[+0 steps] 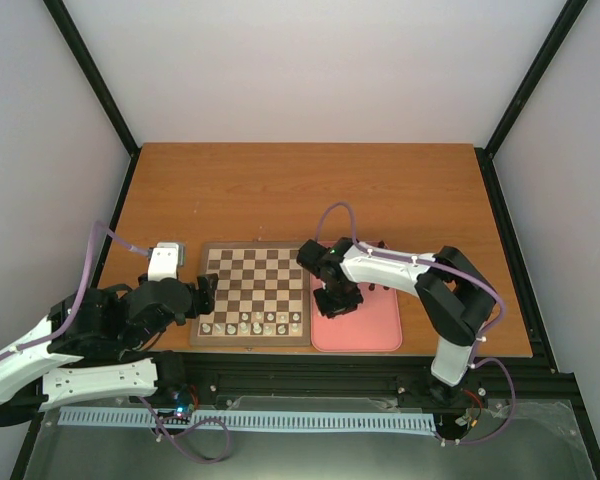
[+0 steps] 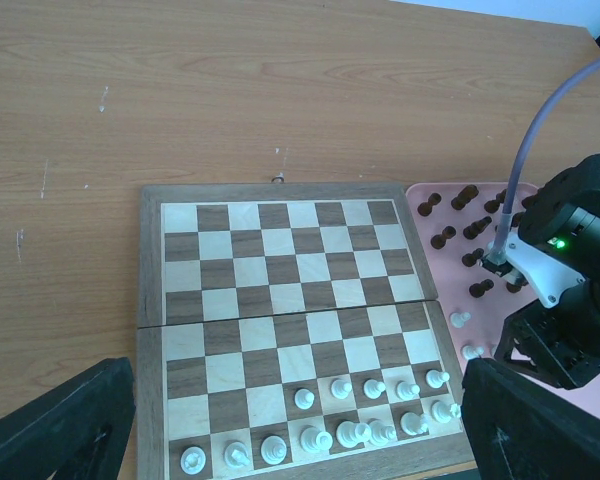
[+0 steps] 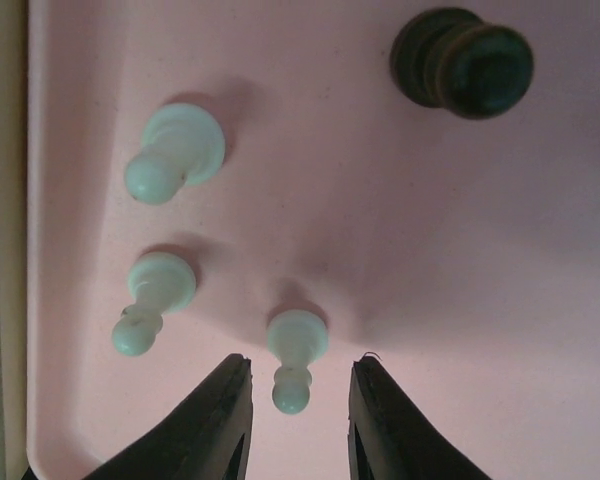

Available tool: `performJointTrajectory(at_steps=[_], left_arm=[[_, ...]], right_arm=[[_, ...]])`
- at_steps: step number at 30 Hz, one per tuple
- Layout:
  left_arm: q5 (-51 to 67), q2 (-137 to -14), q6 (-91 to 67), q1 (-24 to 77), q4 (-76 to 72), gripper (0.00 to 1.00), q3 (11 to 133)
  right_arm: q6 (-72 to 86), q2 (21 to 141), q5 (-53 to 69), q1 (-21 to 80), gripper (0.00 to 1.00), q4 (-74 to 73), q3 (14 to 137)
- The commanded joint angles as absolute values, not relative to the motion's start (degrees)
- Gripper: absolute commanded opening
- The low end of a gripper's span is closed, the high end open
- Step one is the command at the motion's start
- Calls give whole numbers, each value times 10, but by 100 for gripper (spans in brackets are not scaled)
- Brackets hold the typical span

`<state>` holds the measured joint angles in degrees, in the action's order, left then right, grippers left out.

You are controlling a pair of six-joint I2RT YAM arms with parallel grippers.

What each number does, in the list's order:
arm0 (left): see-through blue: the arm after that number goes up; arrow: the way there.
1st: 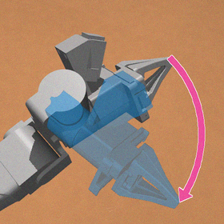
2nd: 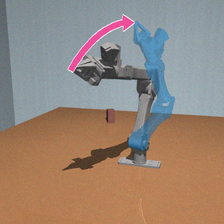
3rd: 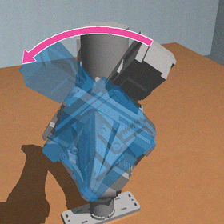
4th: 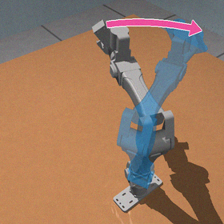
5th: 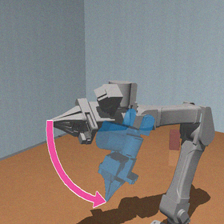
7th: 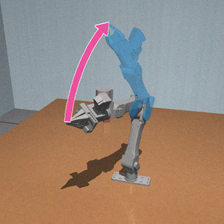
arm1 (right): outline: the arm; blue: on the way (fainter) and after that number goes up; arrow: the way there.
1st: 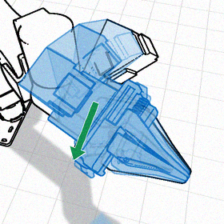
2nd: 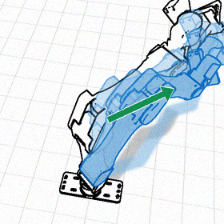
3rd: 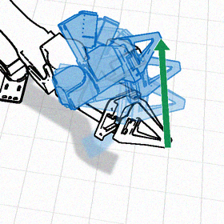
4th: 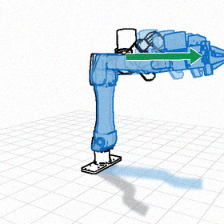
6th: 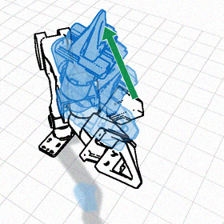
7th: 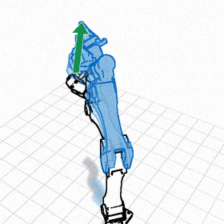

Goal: Set up the chess pieces on the board
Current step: Pick up the chess piece from the storage box.

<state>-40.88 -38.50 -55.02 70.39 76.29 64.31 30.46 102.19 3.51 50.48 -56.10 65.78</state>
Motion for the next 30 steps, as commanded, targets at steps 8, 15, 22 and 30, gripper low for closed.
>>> performJointTrajectory(at_steps=[8,15,22,30], left_arm=[[-414,-380,-546,701,765,100,645],[-415,-376,-548,701,764,100,642],[-414,-373,-547,701,764,100,640],[-420,-370,-545,700,776,100,657]], right_arm=[[296,1039,16,504,16,-554,656],[296,1032,5,503,3,-566,664],[302,994,-13,506,3,-625,733],[311,1032,10,541,3,-671,892]])
